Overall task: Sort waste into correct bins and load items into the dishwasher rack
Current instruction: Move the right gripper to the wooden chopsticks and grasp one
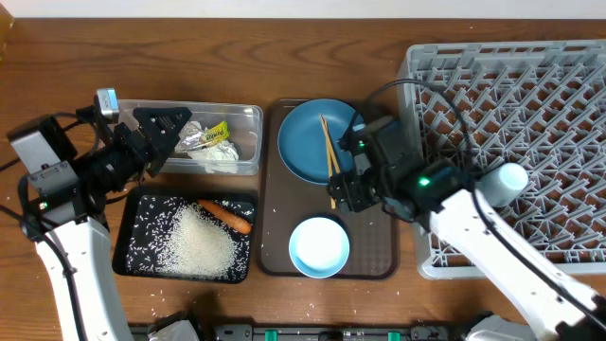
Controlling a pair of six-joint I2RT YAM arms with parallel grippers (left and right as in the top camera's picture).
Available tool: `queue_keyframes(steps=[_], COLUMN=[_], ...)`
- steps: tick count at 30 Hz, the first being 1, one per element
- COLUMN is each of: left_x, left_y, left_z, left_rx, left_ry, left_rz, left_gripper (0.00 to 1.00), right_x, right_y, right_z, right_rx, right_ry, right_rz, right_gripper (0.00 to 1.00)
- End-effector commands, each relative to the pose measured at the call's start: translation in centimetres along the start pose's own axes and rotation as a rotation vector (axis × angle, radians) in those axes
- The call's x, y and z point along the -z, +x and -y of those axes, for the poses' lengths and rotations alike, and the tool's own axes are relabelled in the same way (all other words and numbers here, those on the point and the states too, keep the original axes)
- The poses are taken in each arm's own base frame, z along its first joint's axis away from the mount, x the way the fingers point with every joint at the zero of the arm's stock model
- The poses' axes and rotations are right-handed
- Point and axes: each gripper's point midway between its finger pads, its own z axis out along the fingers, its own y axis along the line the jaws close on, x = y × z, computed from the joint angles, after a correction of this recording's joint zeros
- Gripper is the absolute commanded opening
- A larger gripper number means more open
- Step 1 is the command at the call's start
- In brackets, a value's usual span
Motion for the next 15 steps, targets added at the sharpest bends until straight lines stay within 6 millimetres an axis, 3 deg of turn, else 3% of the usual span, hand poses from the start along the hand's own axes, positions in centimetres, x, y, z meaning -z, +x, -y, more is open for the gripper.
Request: queue_keyframes(steps=[1,3,6,15], left_x=[0.3,0.3,0.3,0.3], left_y=[-0.2,-0.2,-0.2,-0.2], left_z=[0.3,0.3,0.3,0.3], left_rx=[-0.001,-0.001,-0.001,-0.001], left_ry=[0.0,0.0,0.0,0.0], left_rz=[0.01,0.011,0.01,0.01], left_gripper=[0.97,0.98,0.97,0.98], right_x=[-2.0,-2.9,-4.0,-7.7], right_y=[1.2,1.6,2.0,3.1], right_z=[0.2,0.8,1.6,2.5], right_rx=[-0.011,-0.016,-0.02,-0.081], right_ry=[0.025,0.052,0.087,0.11], right_rz=[-0.052,-0.078,-0.106,-0.166], right_gripper=[0.66,0.56,0.48,0.46])
